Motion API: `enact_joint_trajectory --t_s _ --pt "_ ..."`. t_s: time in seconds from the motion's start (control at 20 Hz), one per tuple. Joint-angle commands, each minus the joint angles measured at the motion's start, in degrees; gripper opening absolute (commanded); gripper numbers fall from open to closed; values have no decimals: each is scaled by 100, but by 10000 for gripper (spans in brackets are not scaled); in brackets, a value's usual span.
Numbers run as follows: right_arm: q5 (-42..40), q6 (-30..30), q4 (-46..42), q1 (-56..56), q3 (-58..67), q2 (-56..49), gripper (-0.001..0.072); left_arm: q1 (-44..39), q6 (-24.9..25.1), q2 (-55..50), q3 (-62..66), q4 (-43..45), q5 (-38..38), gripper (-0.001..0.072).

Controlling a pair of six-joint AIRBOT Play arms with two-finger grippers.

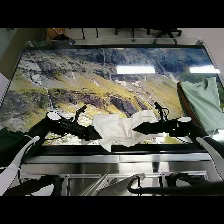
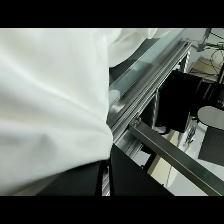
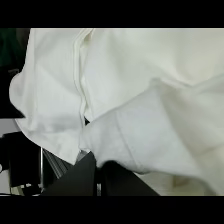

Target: Fold the shirts.

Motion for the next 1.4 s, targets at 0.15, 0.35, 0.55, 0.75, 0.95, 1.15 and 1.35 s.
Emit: enact_joint_trajectory --t_s 0.15,0.35,0.55,0.75,0.95,1.15,1.35 --pt "887 348 197 -186 835 573 20 673 151 1165 330 -1049 -72 10" --pt "1322 612 1180 -839 3729 1432 20 1954 122 2730 1891 -2157 24 10" --pt "896 855 973 -1670 7377 1451 19 3523 -160 3637 4291 -2343 516 12" --pt "557 890 968 -2251 9248 1403 19 5180 -286 4024 6137 -2243 560 13" --pt "992 931 1244 -2780 9066 1453 19 5337 -496 3877 6885 -2245 243 13" --pt "1530 710 2304 -3307 7687 1467 19 4837 -533 3659 6015 -2118 -243 14" --pt "1379 450 1932 -3016 5906 1360 19 3580 -315 3268 4068 -1167 -105 14"
